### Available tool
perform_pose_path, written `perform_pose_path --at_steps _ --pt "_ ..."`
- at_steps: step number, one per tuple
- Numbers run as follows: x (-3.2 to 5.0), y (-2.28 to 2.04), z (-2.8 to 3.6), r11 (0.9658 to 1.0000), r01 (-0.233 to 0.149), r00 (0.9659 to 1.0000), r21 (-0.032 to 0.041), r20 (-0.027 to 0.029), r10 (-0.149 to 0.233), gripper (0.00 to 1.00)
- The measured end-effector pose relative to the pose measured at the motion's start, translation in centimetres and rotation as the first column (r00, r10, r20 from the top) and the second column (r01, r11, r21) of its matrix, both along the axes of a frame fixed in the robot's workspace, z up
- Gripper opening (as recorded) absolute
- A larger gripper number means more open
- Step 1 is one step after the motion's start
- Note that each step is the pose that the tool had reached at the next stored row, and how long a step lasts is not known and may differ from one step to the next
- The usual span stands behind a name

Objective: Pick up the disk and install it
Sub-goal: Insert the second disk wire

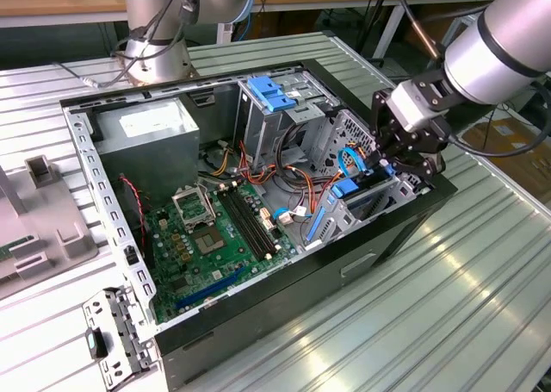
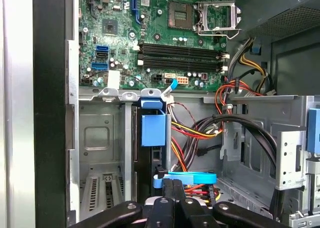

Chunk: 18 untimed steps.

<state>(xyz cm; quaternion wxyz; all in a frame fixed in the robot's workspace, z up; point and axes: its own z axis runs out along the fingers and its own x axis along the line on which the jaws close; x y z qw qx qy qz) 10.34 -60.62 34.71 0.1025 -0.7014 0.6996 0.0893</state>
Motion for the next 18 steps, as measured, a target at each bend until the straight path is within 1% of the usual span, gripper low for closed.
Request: perform_pose_path --at_steps 2,3,11,14,15,17,18 --pt "0.00 -0.09 -0.11 1.0000 0.000 1.0000 0.0029 -0.0003 0.000 0.11" --pt "0.00 -0.11 -0.27 1.0000 0.000 1.0000 0.0030 -0.0009 0.000 0.11" --pt "0.00 -0.20 -0.81 1.0000 0.000 1.0000 0.0045 -0.0025 0.000 0.11" --pt "0.00 -0.23 -0.83 1.0000 0.000 1.0000 0.0064 -0.0026 0.000 0.11" --pt "0.00 -0.23 -0.77 1.0000 0.000 1.0000 0.0082 -0.0026 0.000 0.11" --pt "0.01 -0.23 -0.52 1.0000 0.000 1.0000 0.0093 -0.0025 0.000 0.11" --pt "0.04 -0.24 -0.33 1.0000 0.000 1.0000 0.0083 -0.0026 0.000 0.11"
